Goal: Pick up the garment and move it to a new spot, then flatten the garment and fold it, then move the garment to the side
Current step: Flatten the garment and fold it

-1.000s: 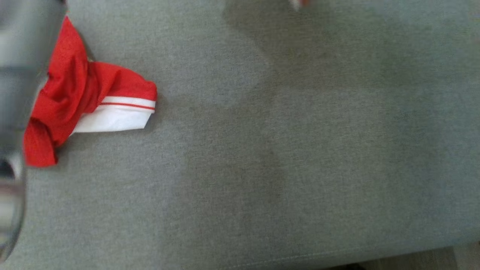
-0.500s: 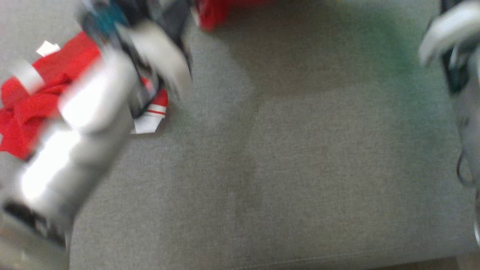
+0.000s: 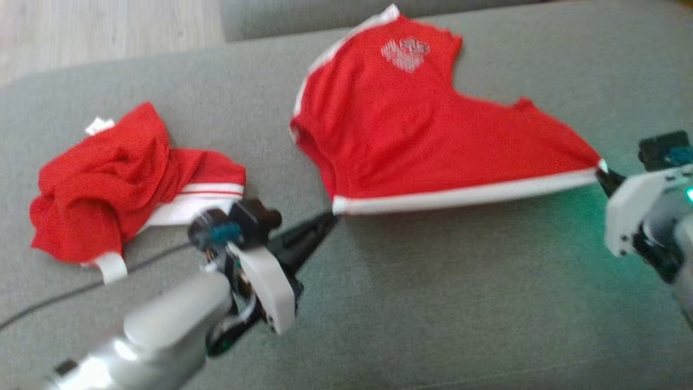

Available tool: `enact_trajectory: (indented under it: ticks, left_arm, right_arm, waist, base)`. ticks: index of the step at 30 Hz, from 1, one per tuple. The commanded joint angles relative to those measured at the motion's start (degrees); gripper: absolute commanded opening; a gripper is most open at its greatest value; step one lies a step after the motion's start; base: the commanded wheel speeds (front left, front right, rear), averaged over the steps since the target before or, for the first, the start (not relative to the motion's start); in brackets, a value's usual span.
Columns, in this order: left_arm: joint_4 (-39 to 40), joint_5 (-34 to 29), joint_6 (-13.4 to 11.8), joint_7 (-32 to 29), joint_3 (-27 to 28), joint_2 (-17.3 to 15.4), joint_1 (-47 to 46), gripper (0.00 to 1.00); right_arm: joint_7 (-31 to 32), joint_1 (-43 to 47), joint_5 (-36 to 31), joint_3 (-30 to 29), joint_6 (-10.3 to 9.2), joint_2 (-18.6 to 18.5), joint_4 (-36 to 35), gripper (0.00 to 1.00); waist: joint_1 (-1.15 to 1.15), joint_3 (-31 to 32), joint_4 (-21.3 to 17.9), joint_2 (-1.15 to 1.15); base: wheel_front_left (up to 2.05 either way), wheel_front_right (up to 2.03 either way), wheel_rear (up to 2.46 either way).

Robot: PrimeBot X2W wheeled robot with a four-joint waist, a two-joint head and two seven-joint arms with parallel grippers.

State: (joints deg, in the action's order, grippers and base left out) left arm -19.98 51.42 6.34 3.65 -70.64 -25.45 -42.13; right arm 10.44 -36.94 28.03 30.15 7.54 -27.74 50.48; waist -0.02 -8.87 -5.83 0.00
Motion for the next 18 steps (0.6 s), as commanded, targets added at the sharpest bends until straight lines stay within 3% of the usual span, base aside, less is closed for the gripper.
enact_trajectory:
  ticks: [1, 5, 10, 15, 18]
  left_arm:
    - [2.55, 0.29, -1.20, 0.00, 1.68, -2.39, -0.29, 0.00]
    - [6.86, 1.15, -3.33, -1.19, 0.56, -3.17, 4.12, 0.00]
    - [12.49, 2.12, -5.91, -2.17, -0.21, -3.98, 8.53, 0.00]
    - [15.28, 2.80, -8.37, -1.27, 0.84, -4.39, 9.84, 0.00]
    - [16.07, 2.91, -9.86, -0.16, 2.40, -4.24, 9.23, 0.00]
  right_arm:
    - [1.99, 1.23, 2.86, 1.51, -0.05, -4.50, -4.52, 0.00]
    - [8.54, 7.35, 9.45, 3.43, -0.05, -10.57, -12.62, 0.00]
    - [14.54, 14.08, 14.28, 1.17, -0.05, -16.29, -20.90, 0.00]
    - [14.84, 16.80, 14.73, -3.92, -0.05, -17.22, -26.67, 0.00]
    - [13.14, 16.37, 11.67, -8.51, -0.05, -15.78, -30.00, 0.00]
  waist:
    - [0.02, 2.46, -1.19, 0.00]
    - [0.02, 5.08, -2.17, 0.00]
    - [0.02, 6.73, -2.61, 0.00]
    - [0.02, 6.48, -2.45, 0.00]
    - [0.02, 5.21, -1.93, 0.00]
  base:
    - [0.00, 0.00, 0.00]
    - [0.00, 0.00, 0.00]
    - [0.00, 0.00, 0.00]
    - [0.00, 0.00, 0.00]
    - [0.00, 0.00, 0.00]
